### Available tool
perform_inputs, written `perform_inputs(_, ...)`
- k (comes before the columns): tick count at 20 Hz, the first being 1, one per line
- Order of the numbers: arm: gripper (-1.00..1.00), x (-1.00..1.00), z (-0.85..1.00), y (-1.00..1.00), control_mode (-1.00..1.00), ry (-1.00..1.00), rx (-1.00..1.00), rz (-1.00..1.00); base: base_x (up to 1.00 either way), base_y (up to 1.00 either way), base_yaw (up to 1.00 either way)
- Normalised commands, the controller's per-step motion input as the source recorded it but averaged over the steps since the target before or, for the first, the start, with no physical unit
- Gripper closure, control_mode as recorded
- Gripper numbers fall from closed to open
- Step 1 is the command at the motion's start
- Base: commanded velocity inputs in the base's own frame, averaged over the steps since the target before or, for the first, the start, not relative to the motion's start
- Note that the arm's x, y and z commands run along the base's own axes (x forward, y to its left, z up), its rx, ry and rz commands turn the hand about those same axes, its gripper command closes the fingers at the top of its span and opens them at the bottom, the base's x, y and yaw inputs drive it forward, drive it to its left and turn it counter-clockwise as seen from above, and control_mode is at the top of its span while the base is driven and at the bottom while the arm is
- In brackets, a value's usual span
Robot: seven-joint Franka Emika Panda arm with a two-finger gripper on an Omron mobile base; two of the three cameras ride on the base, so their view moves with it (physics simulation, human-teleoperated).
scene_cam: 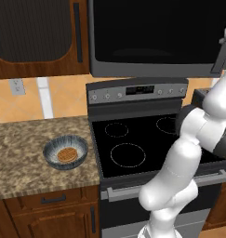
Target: Open the microwave, place the bowl with waffle inside the microwave, then close the microwave door and turn it on.
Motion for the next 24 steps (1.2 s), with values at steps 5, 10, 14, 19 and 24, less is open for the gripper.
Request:
perform_inputs(5, 1.00, -1.00, -0.42, 0.88, -1.00, -0.22, -0.01, -0.37, 0.00, 0.00, 0.00)
perform_inputs(10, 1.00, -1.00, -0.63, 1.00, -1.00, -0.17, -0.05, -0.34, 0.00, 0.00, 0.00)
perform_inputs(14, 1.00, -1.00, -0.72, 1.00, -1.00, -0.16, -0.09, -0.31, 0.00, 0.00, 0.00)
perform_inputs(19, 1.00, -1.00, -0.72, 1.00, -1.00, -0.05, -0.10, -0.31, 0.00, 0.00, 0.00)
perform_inputs(24, 1.00, -0.99, -0.42, 1.00, -1.00, 0.00, -0.15, -0.28, 0.00, 0.00, 0.00)
